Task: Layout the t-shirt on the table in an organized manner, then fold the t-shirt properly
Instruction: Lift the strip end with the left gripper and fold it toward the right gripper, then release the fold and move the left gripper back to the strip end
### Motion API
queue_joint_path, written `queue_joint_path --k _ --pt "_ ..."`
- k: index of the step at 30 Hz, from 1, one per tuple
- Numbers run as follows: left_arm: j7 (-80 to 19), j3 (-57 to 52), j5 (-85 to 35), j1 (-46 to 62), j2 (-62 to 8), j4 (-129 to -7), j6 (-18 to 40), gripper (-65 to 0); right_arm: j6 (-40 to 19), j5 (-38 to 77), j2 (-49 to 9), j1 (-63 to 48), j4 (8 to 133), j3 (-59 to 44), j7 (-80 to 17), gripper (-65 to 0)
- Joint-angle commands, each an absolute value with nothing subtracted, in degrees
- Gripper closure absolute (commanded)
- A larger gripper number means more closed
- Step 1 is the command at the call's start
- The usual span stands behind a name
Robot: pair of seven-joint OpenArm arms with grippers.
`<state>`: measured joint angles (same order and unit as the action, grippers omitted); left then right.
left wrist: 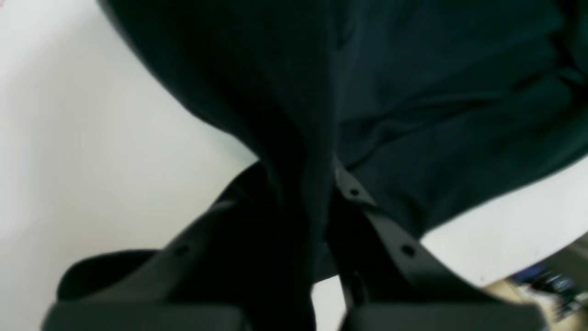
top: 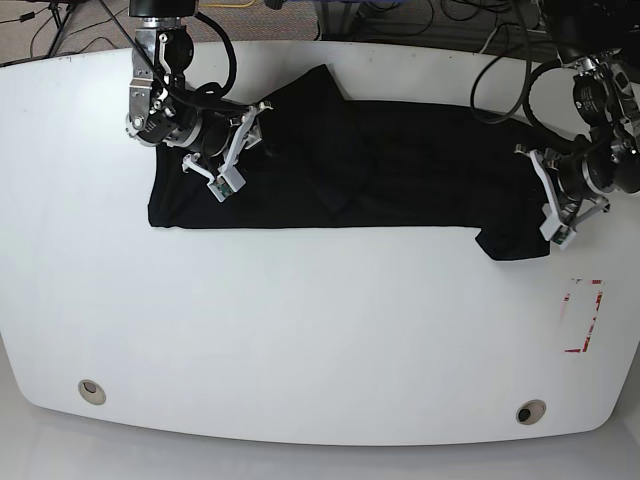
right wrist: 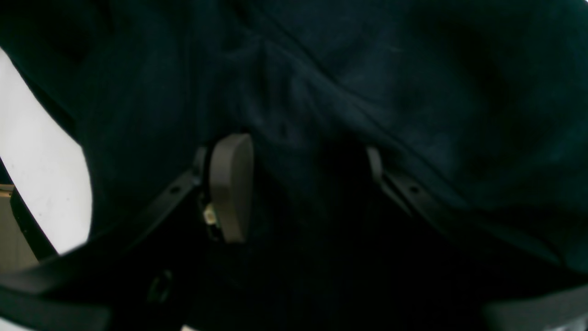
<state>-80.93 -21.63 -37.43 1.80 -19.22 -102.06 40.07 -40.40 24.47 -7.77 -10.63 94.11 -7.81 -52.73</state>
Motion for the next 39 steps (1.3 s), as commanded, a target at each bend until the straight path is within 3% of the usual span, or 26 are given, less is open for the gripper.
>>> queue_joint_path --k 1,10,28,39 --pt "-80.0 -18.86 -38.37 1.27 -20.0 -106.51 40.0 0.0 -40.0 23.16 -8.04 -10.68 94.37 -7.87 -54.9 -29.8" --pt "-80.0 -12.7 -38.46 1.45 -19.03 -109.14 40.0 0.0 -40.0 23.16 -7.16 -10.68 94.37 -7.87 -54.9 -29.8" --pt "-80.0 -7.87 -37.93 -1.1 -11.3 -108.88 40.0 0.0 -40.0 23.16 -6.99 -10.68 94.37 -7.87 -54.9 -29.8" --pt "-80.0 -7.87 -37.93 -1.27 -10.59 -108.88 40.0 0.0 -40.0 23.16 -6.99 -10.68 94.37 -7.87 -54.9 -29.8"
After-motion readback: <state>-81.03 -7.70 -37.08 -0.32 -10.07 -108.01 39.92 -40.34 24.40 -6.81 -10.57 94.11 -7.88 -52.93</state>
